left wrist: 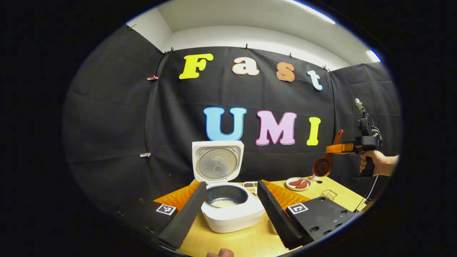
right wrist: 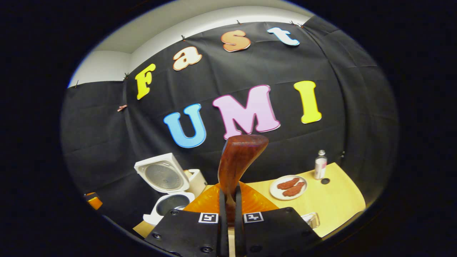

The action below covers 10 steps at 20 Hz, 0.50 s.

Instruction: Close the left gripper, press the button to open the rice cooker; take a wooden spoon from the chopstick holder with the right hand, scoop a spoonful of rice and pour it into the rice cooker, then put the wooden spoon back into the chopstick holder.

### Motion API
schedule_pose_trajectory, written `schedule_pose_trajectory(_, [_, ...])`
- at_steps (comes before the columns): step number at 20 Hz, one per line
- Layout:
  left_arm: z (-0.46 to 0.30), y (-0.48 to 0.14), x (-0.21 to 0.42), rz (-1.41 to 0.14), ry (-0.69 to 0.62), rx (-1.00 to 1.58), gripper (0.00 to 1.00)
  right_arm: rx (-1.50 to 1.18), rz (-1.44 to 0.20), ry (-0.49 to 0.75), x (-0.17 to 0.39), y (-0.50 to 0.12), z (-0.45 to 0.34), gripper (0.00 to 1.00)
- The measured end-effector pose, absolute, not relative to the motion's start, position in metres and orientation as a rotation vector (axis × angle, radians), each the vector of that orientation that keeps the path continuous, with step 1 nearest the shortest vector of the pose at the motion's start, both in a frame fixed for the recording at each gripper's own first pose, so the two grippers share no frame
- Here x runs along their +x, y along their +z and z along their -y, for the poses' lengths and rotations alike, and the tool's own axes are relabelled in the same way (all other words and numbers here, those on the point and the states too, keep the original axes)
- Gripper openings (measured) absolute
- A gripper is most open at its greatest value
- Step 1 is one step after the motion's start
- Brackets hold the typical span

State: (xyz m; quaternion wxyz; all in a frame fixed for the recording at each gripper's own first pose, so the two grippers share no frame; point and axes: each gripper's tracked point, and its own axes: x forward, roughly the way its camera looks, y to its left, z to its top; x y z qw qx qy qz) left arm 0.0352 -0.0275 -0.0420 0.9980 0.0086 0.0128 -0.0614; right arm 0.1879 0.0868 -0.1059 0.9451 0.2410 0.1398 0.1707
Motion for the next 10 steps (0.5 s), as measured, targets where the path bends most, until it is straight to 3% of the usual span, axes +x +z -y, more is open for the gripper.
schedule_pose_trajectory(5, [0.043, -0.043, 0.041, -0.032, -0.131, 0.023, 0.98, 0.398, -0.353, 0.226, 0.19, -0.174, -0.018, 0.11])
schedule_pose_trajectory(10, [0.049, -0.043, 0.048, -0.043, -0.121, 0.034, 0.98, 0.277, -0.475, 0.213, 0.199, -0.253, 0.005, 0.11])
